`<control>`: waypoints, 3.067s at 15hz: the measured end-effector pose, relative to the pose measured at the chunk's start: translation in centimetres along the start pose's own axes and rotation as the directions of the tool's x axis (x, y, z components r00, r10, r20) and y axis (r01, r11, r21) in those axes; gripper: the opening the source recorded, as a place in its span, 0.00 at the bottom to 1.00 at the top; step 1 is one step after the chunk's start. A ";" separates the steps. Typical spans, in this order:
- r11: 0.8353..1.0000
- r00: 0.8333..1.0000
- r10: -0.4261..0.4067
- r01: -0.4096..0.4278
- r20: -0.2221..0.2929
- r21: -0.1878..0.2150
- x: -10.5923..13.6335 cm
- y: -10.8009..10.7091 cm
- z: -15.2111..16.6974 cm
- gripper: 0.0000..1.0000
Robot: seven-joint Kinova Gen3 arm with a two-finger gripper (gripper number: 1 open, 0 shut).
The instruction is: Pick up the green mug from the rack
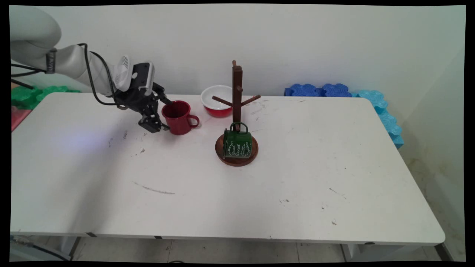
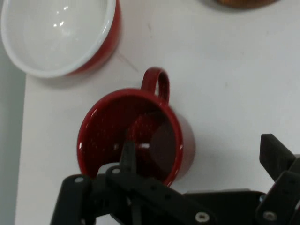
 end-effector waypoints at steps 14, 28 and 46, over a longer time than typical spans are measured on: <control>0.924 0.909 -0.378 0.359 -0.177 -0.128 1.9 3.1 -3.0 1.00; 0.722 0.687 -0.689 0.625 -0.231 -0.296 4.1 6.6 -2.2 1.00; 0.519 0.509 -0.849 0.758 -0.138 -0.395 5.7 8.3 2.7 1.00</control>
